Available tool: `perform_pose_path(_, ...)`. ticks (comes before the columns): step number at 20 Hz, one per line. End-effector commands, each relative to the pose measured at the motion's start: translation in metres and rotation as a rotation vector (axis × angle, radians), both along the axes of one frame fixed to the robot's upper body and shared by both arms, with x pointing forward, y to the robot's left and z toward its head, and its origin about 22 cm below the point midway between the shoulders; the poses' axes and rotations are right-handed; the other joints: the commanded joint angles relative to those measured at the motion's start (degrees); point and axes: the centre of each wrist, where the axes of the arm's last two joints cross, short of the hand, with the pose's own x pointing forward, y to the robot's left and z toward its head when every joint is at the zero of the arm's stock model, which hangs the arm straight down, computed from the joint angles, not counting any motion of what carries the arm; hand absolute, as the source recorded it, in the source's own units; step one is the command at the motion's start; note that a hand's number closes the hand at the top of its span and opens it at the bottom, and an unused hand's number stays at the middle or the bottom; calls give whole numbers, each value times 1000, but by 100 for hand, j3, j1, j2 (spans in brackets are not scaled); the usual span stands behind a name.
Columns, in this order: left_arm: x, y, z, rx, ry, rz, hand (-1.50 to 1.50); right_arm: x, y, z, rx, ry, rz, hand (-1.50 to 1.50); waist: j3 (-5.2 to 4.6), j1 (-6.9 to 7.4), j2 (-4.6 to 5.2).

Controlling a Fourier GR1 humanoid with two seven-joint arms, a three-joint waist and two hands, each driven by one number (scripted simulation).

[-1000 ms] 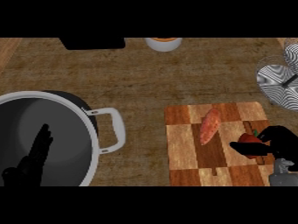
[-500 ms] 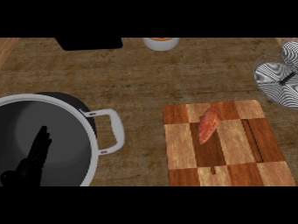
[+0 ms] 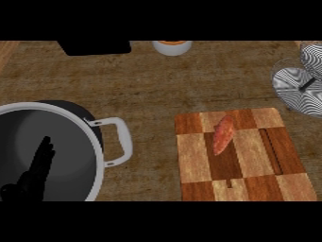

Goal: Pick the bell pepper from the cutting board and place it in the tiered basket

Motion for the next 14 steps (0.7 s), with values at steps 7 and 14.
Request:
perform_pose_path(7, 29, -16, -15, -35, 42, -52, 0, -23, 4, 81, -82, -112, -45, 150, -105, 196, 142)
perform_pose_path(14, 40, -48, -16, -54, 33, -89, 0, 21, 5, 117, -49, -112, -118, 150, -105, 405, 202)
